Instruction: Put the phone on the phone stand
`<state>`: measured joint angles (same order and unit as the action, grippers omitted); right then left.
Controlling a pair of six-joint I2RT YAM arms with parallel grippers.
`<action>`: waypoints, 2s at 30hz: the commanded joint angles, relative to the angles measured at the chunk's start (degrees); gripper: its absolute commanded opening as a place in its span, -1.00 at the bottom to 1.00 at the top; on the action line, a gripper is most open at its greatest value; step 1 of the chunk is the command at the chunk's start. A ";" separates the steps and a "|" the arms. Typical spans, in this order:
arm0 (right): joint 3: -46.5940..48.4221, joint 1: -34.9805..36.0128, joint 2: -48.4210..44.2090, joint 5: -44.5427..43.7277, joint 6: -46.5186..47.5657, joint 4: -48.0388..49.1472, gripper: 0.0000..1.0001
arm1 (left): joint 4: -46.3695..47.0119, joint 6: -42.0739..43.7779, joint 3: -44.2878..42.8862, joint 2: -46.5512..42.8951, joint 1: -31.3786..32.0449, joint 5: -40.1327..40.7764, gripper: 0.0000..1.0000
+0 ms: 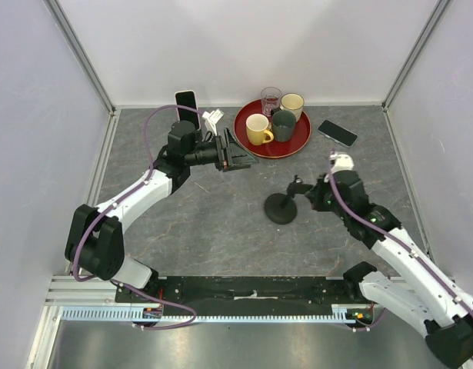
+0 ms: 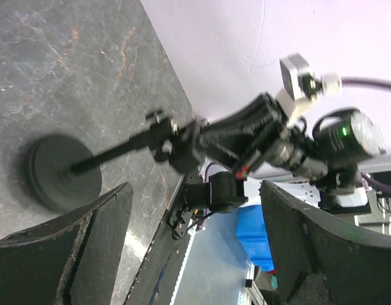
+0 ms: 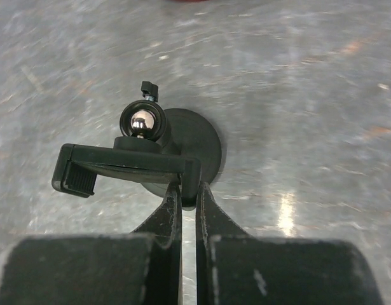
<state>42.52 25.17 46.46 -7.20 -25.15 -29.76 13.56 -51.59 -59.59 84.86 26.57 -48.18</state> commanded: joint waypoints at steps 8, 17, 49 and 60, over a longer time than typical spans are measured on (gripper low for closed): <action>7.22 31.15 14.27 -23.80 -8.68 7.70 -1.00 | -0.82 1.06 0.36 1.18 -3.80 2.04 0.70; 15.04 40.66 23.58 -39.02 -16.24 3.57 -0.94 | -0.29 0.44 0.27 1.36 -3.98 0.81 0.70; -7.37 6.60 2.21 -30.37 -22.87 13.14 0.83 | 5.60 -5.10 2.46 0.39 -4.07 -1.74 0.70; 7.03 -32.80 35.08 12.01 -19.67 34.05 0.96 | 8.41 -6.15 3.52 -0.13 -3.98 -2.26 0.76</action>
<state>41.08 0.80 72.97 -14.50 -42.89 -7.92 18.39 -55.42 -56.49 86.21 22.59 -48.64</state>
